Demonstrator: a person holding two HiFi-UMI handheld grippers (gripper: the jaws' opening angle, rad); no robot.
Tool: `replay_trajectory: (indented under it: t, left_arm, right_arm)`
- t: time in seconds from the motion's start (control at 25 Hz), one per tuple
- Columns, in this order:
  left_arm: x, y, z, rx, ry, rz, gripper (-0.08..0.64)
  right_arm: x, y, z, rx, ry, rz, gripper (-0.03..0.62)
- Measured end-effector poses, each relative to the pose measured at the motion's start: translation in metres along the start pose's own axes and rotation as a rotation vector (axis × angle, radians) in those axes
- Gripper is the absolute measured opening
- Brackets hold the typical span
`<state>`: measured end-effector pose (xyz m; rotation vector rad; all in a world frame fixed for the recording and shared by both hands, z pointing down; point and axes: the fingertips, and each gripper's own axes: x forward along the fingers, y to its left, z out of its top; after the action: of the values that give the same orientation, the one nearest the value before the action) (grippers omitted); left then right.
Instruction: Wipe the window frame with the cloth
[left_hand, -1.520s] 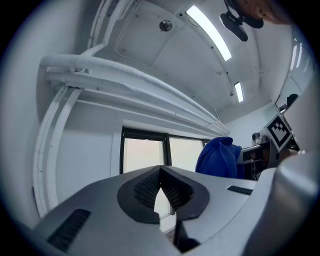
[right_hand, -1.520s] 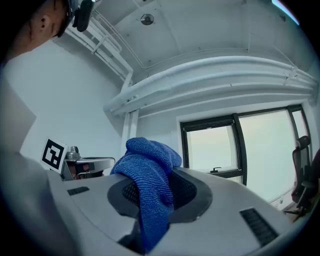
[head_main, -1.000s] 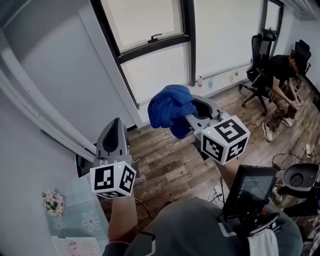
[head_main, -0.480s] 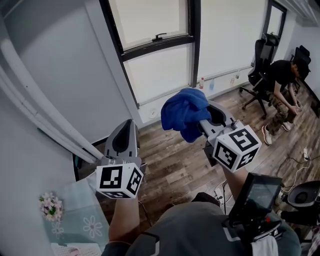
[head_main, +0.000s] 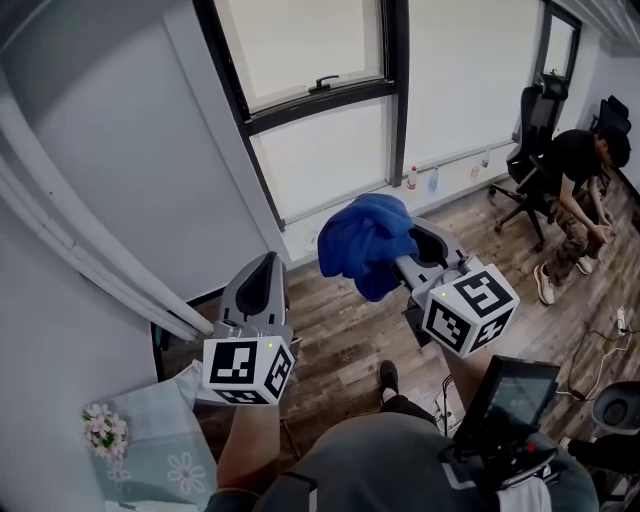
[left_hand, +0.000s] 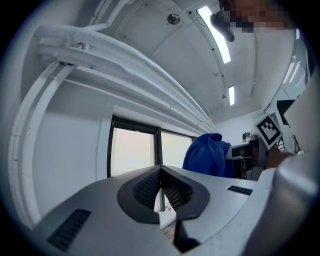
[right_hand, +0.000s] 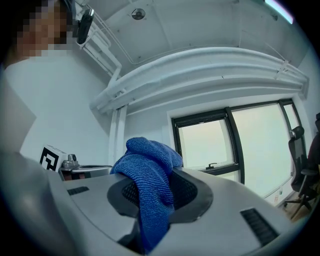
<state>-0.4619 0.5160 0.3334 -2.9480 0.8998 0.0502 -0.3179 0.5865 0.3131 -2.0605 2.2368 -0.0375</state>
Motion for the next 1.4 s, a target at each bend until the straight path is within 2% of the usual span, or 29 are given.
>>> replay_trajectory:
  t: [0.4,0.68,0.88,1.12,1.4]
  left_arm:
    - [0.121,0.016,0.01,0.045,0.033,0.062,0.008]
    - [0.178,-0.009,-0.002,0.061,0.017,0.027,0.009]
    - [0.236,-0.011,0.0,0.053,0.057,0.044,0.008]
    - [0.273,0.018,-0.01,0.041,0.093,0.077,0.008]
    - [0.315,0.069,-0.021,0.037,0.071,0.088,0.009]
  right_arm:
    - [0.072,-0.111,0.024,0.009,-0.053,0.038,0.095]
    - [0.077,-0.169,0.013,0.002,-0.08,0.049,0.095]
    - [0.103,-0.222,0.02,0.02,-0.061,0.057,0.095]
    - [0.147,-0.246,0.014,0.042,-0.041,0.073,0.095]
    - [0.214,-0.258,0.0,0.028,-0.013,0.078,0.095]
